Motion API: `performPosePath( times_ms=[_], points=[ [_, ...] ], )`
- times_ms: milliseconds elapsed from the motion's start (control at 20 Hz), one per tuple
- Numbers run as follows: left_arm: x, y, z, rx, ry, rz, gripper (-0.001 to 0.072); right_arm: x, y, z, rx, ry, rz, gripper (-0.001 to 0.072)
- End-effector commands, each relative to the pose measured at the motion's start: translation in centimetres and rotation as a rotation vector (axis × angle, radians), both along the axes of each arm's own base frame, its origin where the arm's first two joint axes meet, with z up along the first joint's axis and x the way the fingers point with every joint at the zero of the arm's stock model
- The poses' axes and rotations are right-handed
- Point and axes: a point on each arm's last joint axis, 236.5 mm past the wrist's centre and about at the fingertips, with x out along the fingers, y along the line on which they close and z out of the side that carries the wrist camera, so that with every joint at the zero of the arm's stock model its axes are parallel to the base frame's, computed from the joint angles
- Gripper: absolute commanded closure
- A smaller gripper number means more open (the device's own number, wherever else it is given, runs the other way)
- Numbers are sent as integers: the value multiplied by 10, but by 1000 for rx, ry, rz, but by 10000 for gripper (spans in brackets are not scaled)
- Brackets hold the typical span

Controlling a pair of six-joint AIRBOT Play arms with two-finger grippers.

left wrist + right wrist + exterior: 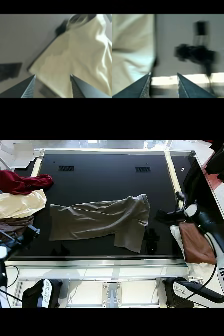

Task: Fold the shirts.

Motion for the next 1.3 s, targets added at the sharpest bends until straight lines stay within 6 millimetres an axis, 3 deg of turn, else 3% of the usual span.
performPosePath(
  times_ms=[0,50,100,200,350,450,550,600,800,1000,1250],
  points=[
    [-7,-18,-22,-161,-32,98,212,9,30,-29,275,-36,-242,327],
    [-4,-18,-20,-168,-44,106,204,6,40,-36,311,-8,-227,286],
    [-3,-16,-19,-164,-50,110,196,4,53,-42,348,17,-208,198],
    [-3,-17,-19,-168,-51,110,196,4,69,-54,359,29,-189,198],
    [-1,-20,-16,-189,-65,113,197,7,68,-58,344,20,-199,201],
    [-1,-20,-16,-189,-64,113,197,8,68,-58,345,19,-203,282],
    [-1,-20,-16,-188,-64,113,197,9,69,-58,361,22,-220,453],
    [-1,-20,-16,-188,-64,113,197,11,70,-57,374,22,-232,680],
    [-7,-17,-30,-230,-19,179,199,9,75,-54,387,20,-203,701],
    [-20,-25,-68,-330,98,243,200,1,83,-52,398,33,-146,700],
    [-10,-26,-96,-404,147,267,202,-2,87,-51,404,39,-119,700]
  ],
)
